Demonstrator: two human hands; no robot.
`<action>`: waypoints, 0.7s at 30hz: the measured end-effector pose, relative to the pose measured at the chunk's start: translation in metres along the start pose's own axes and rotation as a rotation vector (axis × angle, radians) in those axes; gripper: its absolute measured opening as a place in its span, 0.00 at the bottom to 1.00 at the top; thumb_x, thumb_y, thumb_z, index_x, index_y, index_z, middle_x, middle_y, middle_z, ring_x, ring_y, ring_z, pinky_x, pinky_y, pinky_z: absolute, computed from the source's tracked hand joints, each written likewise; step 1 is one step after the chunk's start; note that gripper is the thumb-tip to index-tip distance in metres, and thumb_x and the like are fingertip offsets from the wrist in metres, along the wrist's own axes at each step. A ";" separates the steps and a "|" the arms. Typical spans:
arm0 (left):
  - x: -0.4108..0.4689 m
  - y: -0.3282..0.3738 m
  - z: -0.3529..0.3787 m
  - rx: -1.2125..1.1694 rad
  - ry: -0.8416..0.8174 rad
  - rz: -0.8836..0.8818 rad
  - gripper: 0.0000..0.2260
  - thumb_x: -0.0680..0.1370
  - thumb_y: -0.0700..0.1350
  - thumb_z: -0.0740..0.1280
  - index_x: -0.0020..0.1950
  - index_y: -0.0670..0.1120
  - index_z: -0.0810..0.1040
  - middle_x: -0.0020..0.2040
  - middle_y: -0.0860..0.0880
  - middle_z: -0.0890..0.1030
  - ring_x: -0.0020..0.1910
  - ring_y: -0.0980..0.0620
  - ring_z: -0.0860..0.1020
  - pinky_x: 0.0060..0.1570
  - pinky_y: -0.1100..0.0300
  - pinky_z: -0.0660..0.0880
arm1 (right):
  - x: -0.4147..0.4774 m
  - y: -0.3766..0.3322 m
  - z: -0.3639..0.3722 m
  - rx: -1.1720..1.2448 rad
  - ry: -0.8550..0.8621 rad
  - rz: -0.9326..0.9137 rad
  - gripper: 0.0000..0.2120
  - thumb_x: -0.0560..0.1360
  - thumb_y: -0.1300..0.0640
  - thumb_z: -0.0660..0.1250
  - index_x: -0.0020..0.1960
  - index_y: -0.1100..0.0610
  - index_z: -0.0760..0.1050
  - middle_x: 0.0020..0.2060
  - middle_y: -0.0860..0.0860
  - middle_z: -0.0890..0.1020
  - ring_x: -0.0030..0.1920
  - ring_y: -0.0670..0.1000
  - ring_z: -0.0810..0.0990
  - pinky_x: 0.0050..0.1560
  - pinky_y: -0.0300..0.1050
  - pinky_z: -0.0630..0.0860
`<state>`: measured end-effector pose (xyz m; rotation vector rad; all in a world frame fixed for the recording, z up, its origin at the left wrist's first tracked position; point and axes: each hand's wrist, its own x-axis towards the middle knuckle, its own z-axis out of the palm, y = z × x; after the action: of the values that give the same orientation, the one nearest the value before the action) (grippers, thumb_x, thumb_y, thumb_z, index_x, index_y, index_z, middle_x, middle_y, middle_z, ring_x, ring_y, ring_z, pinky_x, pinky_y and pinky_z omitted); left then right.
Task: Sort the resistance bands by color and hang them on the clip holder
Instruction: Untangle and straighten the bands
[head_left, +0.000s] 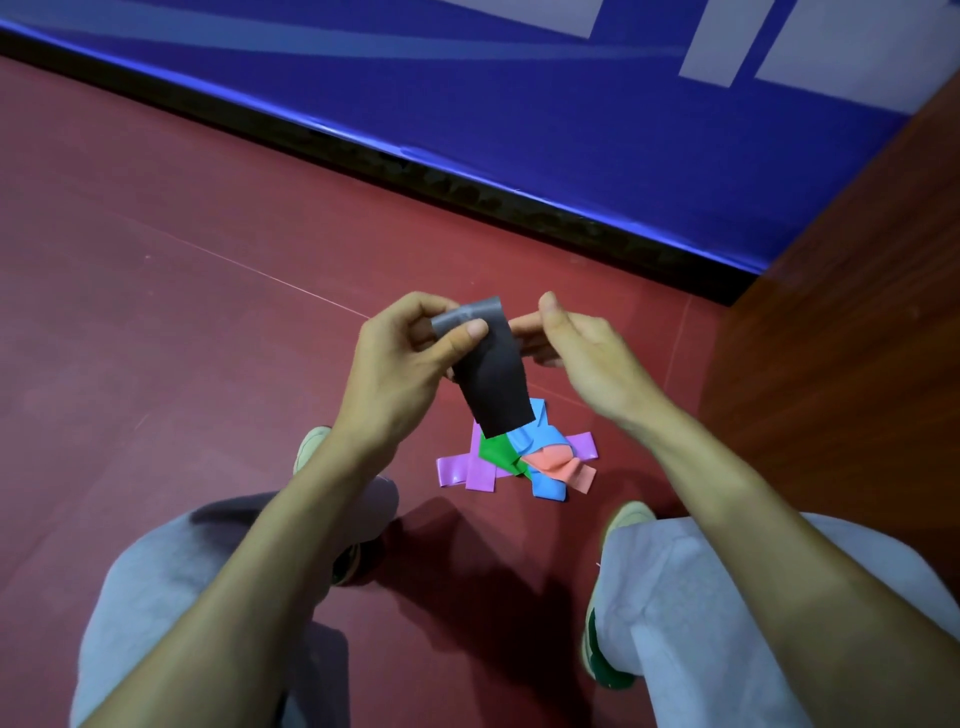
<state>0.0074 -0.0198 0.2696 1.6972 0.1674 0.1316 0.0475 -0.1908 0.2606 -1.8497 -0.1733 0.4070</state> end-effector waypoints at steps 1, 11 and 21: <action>0.000 0.001 -0.001 -0.055 0.021 -0.010 0.04 0.74 0.38 0.71 0.43 0.45 0.77 0.31 0.55 0.81 0.31 0.58 0.77 0.32 0.63 0.76 | 0.000 0.001 0.000 0.003 -0.015 0.016 0.22 0.83 0.48 0.50 0.43 0.49 0.80 0.36 0.41 0.83 0.39 0.35 0.80 0.43 0.27 0.72; 0.008 0.006 -0.015 -0.381 0.213 -0.160 0.06 0.78 0.42 0.67 0.52 0.42 0.79 0.43 0.42 0.78 0.43 0.46 0.75 0.41 0.58 0.76 | 0.000 0.014 0.010 -0.037 -0.244 -0.039 0.28 0.72 0.38 0.64 0.48 0.65 0.76 0.38 0.60 0.76 0.41 0.48 0.71 0.46 0.48 0.69; 0.006 0.009 -0.017 -0.307 0.247 -0.100 0.05 0.78 0.45 0.67 0.50 0.44 0.79 0.38 0.52 0.82 0.37 0.56 0.80 0.36 0.64 0.77 | -0.002 0.016 0.016 0.027 -0.136 0.009 0.05 0.74 0.66 0.70 0.49 0.64 0.79 0.42 0.57 0.82 0.42 0.51 0.79 0.47 0.45 0.77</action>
<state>0.0105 -0.0029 0.2808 1.3601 0.3955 0.2780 0.0385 -0.1823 0.2415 -1.7977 -0.2504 0.5394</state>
